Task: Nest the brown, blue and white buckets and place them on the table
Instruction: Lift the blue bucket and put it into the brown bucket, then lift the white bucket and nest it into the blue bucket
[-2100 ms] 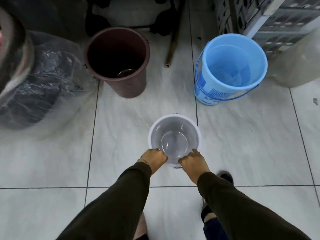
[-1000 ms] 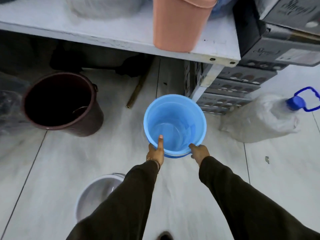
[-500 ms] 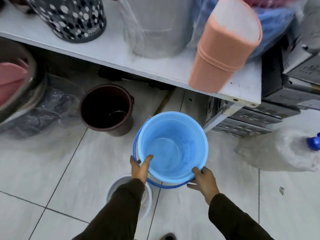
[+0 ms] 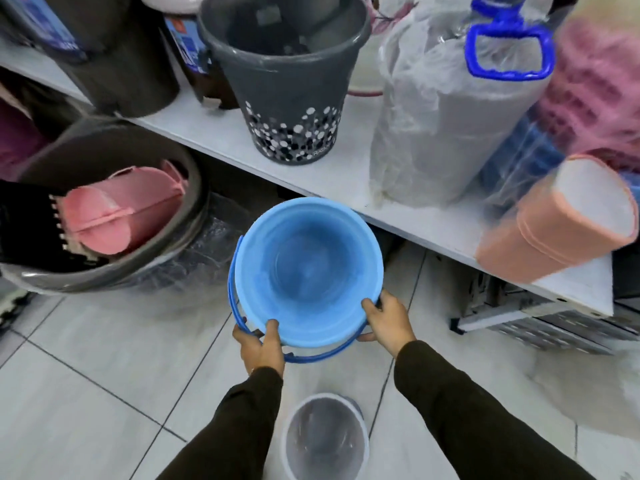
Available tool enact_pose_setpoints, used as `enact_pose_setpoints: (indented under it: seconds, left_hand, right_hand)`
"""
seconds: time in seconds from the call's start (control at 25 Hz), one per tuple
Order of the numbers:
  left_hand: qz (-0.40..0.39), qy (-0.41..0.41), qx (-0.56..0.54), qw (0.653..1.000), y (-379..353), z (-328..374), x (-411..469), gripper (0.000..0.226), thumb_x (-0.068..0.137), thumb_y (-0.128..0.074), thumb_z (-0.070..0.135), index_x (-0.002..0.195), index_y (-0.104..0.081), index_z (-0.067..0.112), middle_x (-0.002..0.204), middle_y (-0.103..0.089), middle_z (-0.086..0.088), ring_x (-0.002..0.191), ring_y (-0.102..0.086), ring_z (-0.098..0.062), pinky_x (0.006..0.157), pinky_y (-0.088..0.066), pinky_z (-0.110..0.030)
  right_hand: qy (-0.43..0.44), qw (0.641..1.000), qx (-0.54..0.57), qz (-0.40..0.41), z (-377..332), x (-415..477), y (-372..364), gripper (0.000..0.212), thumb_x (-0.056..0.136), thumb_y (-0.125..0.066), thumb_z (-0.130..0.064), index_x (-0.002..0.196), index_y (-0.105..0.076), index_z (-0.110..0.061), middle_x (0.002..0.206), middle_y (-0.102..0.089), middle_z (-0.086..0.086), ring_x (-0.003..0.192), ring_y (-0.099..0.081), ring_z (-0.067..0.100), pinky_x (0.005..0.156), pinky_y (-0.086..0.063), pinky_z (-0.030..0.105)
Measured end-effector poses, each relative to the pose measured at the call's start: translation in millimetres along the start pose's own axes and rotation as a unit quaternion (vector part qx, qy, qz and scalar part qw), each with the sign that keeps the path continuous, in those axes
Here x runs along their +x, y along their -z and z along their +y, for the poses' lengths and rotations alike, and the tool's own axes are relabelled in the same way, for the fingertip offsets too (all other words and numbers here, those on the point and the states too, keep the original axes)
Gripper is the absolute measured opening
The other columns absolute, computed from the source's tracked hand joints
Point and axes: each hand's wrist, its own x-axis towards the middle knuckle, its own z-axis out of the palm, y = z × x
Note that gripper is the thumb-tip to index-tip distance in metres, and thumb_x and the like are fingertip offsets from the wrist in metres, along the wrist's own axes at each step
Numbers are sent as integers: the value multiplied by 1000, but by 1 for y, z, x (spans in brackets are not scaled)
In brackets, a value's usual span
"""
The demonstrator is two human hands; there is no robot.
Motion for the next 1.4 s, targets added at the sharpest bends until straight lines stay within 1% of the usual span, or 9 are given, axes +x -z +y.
enact_pose_setpoints:
  seconds: [0.16,0.28,0.44,0.72,0.8,0.92,1.08,1.24,1.4]
  left_hand:
    - [-31,42,42,998,6,27,73,63,92,-56,22,145,-22,19,89,-62,-5,90,-67,-38,88,-56,-56]
    - [-60,101,85,989,6,35,112,65,92,-57,25,145,-19,23,105,-57,-11,86,-66,-38,83,-57,-59]
    - [-79,157,141,974,7,34,156,65,88,-61,26,139,-22,18,97,-54,-10,82,-66,-39,77,-58,-59]
    - [-68,172,289,939,10,-21,229,66,74,-65,23,130,-33,8,122,-60,-24,105,-66,-43,86,-58,-54]
    - [-73,139,324,933,17,-14,213,66,81,-65,21,138,-36,4,131,-53,-24,113,-61,-42,91,-56,-48]
    - [-108,101,370,917,28,-19,191,72,92,-60,23,151,-24,1,150,-36,-22,131,-49,-38,94,-47,-34]
    - [-155,48,397,903,41,-44,159,65,94,-57,27,151,-31,10,152,-36,-20,134,-47,-36,106,-41,-36]
    - [-204,35,433,877,48,-94,116,48,94,-56,27,139,-49,14,146,-49,-15,132,-50,-31,106,-39,-31]
    - [-244,104,506,821,57,-193,90,68,93,-54,40,151,-33,10,156,-38,-10,141,-41,-30,114,-34,-32]
  right_hand:
    - [-50,999,-1,6,-10,52,-53,20,100,-50,-14,120,-52,-18,116,-62,10,96,-67,31,75,-63,54]
    - [-92,995,-14,25,6,78,-77,19,100,-51,-15,118,-52,-18,111,-63,11,86,-70,30,70,-64,52]
    - [-160,986,-8,48,34,102,-101,18,99,-53,-16,116,-55,-10,94,-65,13,79,-71,31,64,-64,48]
    - [-263,964,-7,35,101,133,-135,39,85,-63,-8,121,-47,-8,114,-60,20,93,-69,43,78,-60,59]
    - [-264,964,-14,31,121,136,-139,57,81,-65,-10,134,-45,-3,114,-59,19,98,-66,41,87,-59,58]
    - [-262,963,-17,58,130,119,-134,65,93,-61,-16,151,-32,-9,142,-47,19,123,-56,41,90,-57,47]
    - [-224,967,-108,51,150,77,-104,59,96,-59,-21,150,-36,-10,153,-45,18,133,-49,34,113,-42,42]
    - [-224,960,-161,39,190,25,-75,48,97,-58,-21,142,-48,-8,147,-51,19,133,-51,32,106,-38,29]
    - [-255,943,-214,24,280,-20,-55,59,96,-58,-18,150,-36,-7,145,-50,22,131,-52,37,102,-43,32]
